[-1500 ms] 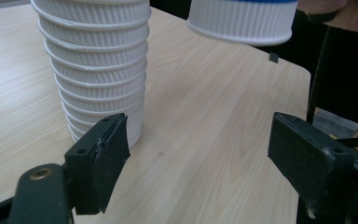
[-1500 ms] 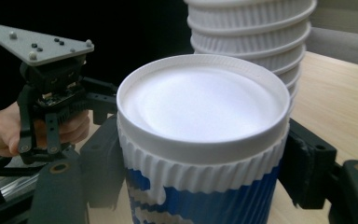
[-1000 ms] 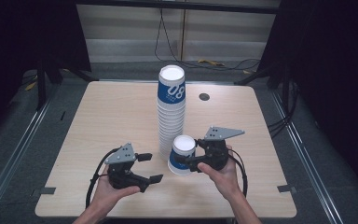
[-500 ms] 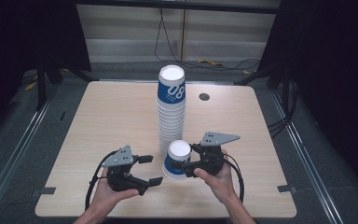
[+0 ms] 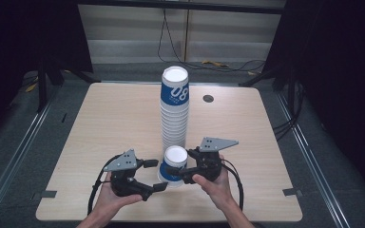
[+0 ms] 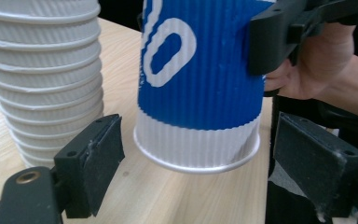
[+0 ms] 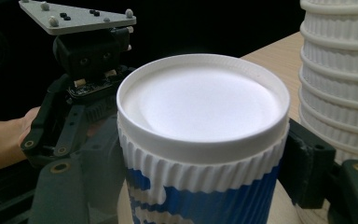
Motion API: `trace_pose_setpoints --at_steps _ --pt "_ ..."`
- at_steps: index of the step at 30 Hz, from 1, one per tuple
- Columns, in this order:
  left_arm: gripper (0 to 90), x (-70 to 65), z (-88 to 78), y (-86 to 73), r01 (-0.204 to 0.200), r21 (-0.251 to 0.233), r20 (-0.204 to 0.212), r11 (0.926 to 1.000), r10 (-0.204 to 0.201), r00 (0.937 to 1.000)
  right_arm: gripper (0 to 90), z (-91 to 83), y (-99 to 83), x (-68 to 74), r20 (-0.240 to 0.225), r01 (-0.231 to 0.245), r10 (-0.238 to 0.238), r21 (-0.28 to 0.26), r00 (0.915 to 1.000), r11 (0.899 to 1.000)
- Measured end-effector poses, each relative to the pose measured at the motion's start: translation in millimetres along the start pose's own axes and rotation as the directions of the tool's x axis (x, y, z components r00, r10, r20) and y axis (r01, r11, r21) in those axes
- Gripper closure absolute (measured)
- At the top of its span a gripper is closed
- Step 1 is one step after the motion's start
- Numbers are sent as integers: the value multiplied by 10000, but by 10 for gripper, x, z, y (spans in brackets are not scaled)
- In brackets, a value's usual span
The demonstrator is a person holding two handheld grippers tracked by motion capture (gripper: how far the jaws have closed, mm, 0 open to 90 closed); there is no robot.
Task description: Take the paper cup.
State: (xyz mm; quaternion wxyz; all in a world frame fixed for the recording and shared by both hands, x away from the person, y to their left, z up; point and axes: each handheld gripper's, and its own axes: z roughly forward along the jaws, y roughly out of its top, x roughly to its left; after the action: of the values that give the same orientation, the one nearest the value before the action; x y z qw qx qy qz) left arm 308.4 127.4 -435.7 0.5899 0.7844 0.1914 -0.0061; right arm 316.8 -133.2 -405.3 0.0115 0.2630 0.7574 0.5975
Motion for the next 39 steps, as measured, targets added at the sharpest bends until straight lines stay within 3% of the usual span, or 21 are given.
trace_pose_setpoints --at_steps 8,17,25,39 --pt "156 14 38 -28 186 -6 102 9998 -186 9998 276 9 12 26 -262 60 -63 -112 9996 9999" --pt "150 7 68 -37 135 5 190 9999 -136 9997 277 96 2 72 -554 74 -84 -187 9984 9998" --pt "121 11 108 -55 412 -70 300 9991 -409 9987 278 150 2 102 -717 87 -112 -341 9974 9994" --pt "150 7 106 -63 328 59 282 9994 -330 9991 276 171 -2 110 -895 -45 12 -359 9960 9993"
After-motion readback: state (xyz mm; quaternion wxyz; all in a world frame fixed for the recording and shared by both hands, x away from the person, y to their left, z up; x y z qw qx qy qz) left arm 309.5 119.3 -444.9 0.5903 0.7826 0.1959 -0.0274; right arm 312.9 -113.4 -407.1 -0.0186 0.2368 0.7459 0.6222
